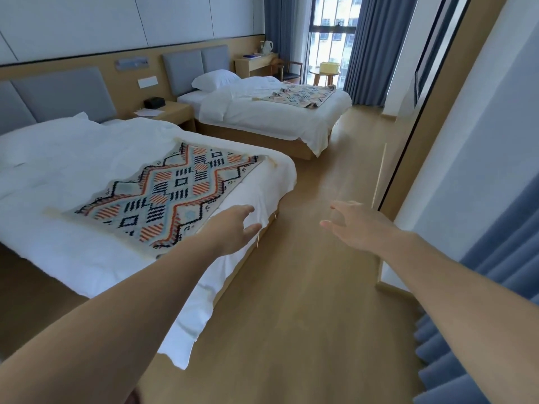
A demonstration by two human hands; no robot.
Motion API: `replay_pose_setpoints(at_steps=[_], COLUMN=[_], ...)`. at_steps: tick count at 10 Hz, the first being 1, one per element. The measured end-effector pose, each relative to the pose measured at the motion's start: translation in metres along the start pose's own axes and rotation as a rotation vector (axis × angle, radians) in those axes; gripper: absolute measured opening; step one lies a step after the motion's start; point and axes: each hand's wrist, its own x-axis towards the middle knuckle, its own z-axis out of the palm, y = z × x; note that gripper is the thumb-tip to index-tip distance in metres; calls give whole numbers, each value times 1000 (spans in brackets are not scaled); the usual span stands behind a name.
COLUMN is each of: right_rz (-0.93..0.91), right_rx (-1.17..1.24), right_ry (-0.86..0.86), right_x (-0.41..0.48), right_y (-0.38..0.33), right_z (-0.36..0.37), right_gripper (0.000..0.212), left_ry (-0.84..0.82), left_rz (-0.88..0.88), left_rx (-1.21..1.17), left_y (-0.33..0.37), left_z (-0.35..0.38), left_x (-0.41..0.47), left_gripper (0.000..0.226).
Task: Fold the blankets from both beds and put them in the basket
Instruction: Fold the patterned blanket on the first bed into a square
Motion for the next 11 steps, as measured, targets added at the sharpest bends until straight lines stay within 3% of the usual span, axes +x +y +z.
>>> replay_pose_setpoints(at_steps=[3,7,11], right_rz=[-60,-249,-361], right_rx=[16,-49,-72], right_ry=[-44,-148,-229], right_x=[140,345,488], right_y=[50,156,155], right_z=[8,-30,-13], right_gripper=[62,56,63], left_ry=[-5,42,72], left_rz=[-76,-350,-447], left_rx=[-33,-76,-130], left_y=[2,39,5], left_z=[22,48,56], left_x=[121,286,390], left_gripper=[61,59,58])
